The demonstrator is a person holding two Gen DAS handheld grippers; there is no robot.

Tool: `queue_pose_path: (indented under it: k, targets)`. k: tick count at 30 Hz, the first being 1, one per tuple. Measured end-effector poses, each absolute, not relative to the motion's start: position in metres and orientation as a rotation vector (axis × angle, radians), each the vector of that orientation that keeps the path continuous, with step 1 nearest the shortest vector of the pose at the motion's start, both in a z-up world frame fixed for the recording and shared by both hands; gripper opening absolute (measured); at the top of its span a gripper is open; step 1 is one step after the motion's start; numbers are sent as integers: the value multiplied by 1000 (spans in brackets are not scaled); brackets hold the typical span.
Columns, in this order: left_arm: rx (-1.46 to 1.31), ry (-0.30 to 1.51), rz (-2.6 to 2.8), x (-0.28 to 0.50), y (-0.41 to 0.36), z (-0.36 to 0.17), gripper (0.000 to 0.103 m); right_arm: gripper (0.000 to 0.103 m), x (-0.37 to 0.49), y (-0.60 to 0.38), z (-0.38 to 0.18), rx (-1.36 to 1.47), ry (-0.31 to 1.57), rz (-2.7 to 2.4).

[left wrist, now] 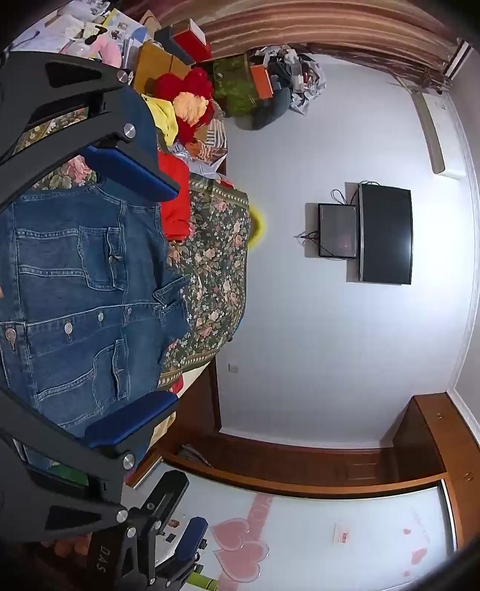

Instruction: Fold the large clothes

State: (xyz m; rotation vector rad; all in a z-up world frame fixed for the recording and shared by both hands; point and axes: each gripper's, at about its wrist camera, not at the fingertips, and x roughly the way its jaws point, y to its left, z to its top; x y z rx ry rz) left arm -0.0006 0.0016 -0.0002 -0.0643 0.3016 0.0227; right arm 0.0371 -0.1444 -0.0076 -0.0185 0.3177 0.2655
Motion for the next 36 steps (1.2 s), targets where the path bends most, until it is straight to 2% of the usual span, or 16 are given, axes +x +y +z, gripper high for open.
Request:
queue_pose_path:
  k: [36]
  targets:
    - [-101,349,16,12,12,-8,103,103,44,-142,-13,-10,354,262]
